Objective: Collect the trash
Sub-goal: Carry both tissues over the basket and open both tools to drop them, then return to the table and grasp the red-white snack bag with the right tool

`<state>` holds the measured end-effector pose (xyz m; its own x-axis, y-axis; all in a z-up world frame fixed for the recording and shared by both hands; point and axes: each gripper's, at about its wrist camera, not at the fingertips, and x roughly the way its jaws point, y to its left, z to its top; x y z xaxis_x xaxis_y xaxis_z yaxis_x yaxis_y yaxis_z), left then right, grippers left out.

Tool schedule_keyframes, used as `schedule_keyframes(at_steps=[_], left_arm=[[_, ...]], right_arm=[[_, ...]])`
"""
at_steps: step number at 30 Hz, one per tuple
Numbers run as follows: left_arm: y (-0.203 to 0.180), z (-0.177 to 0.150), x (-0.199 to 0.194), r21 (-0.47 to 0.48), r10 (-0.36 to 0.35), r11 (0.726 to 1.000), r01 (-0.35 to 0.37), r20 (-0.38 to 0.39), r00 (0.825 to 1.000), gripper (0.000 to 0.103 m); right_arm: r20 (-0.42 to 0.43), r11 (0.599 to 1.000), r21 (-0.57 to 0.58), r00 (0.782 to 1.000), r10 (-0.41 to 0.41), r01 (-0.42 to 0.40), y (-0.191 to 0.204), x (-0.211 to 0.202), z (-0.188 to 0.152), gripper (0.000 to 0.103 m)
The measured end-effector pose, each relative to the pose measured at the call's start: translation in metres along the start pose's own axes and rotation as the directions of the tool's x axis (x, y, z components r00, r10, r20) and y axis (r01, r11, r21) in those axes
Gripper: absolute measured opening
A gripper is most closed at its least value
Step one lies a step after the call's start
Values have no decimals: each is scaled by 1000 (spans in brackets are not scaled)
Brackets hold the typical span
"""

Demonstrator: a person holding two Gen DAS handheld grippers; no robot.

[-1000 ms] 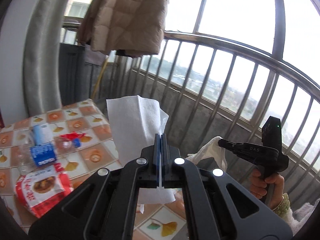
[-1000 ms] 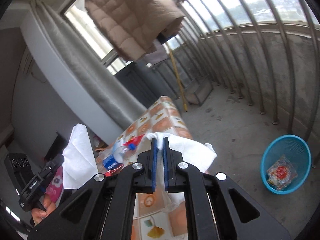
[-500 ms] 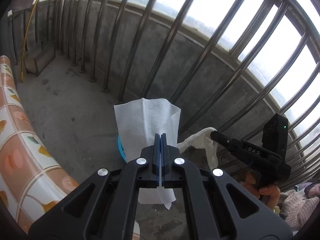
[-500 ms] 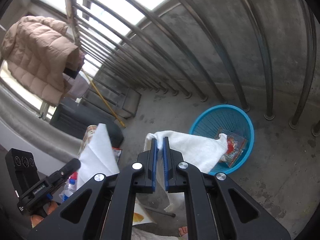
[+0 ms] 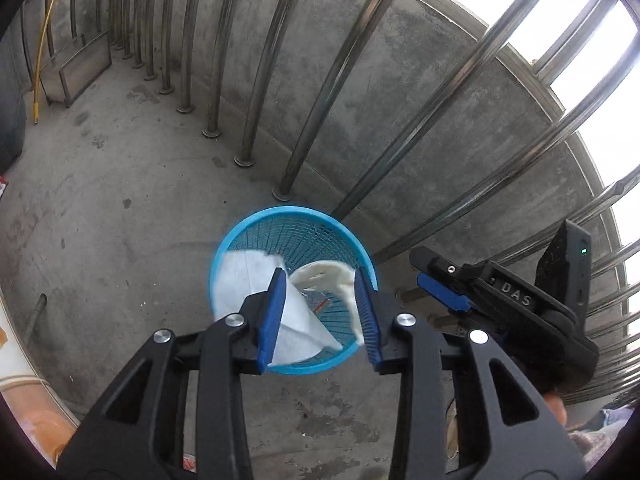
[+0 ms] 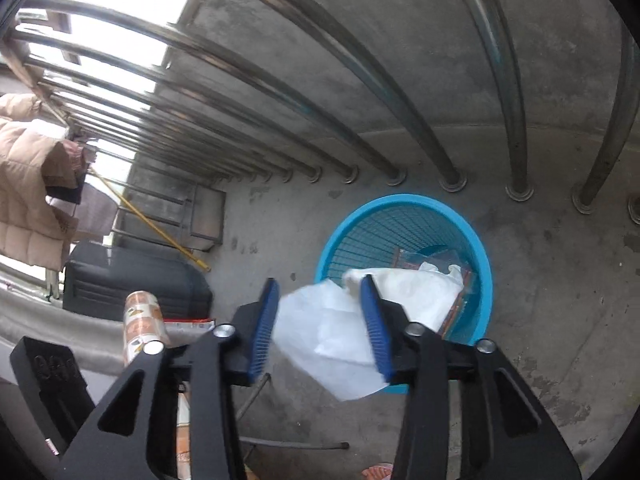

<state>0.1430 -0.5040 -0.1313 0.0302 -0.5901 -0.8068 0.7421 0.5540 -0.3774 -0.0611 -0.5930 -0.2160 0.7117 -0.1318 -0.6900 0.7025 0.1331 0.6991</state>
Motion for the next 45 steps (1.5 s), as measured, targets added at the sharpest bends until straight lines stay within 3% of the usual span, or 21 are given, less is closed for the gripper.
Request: schedule_keyframes(at_steps=[3,9,13,16,18,21,26,28,30,33,36,40,43,45], left_arm=[[-5,-4,-24,43,-2,999,1,45,999,45],[-12,-17,-100,91,20,995,-34,154,988,50],[-4,-36,-160,73,47,995,-63,196,980,57],[14,-56,-212,67,97,991,-115,230,968,65],[33,-74,-251,48,151,984,-171,275,950,70],[64,-105,-308,-13,239,968,-250,349,906,74],[117,-174,-392,-125,428,900,-417,425,798,80],[141,-206,-421,-195,515,855,-481,434,739,80],[167,-234,-447,-274,579,815,-510,425,696,81],[209,-270,-478,-417,651,755,-506,387,653,81],[256,-305,-499,-558,674,706,-436,338,657,81],[300,-341,-509,-677,626,680,-283,334,704,81],[310,-355,-507,-695,619,673,-254,342,707,81],[312,-361,-506,-697,614,674,-243,345,710,81]], right_arm=[[21,1000,-3,1000,12,-12,-4,-9,-8,51],[60,998,-56,998,21,-18,13,-48,-33,57],[59,984,-71,984,165,-161,29,-77,-55,66],[14,976,-50,977,213,-212,35,-80,-67,67],[-39,971,-63,972,231,-233,47,-80,-80,67],[-130,953,-147,960,248,-266,81,-80,-104,67],[-337,870,-359,917,215,-337,166,-68,-157,67],[-405,830,-414,892,200,-374,197,-64,-181,67],[-471,788,-449,861,191,-421,226,-60,-209,67],[-571,732,-470,802,174,-493,269,-48,-255,67],[-677,685,-452,720,153,-571,307,-34,-308,67],[-801,653,-376,584,127,-658,357,-12,-369,67],[-843,651,-348,529,97,-674,388,9,-399,67],[-850,665,-333,518,95,-669,403,24,-412,67]])
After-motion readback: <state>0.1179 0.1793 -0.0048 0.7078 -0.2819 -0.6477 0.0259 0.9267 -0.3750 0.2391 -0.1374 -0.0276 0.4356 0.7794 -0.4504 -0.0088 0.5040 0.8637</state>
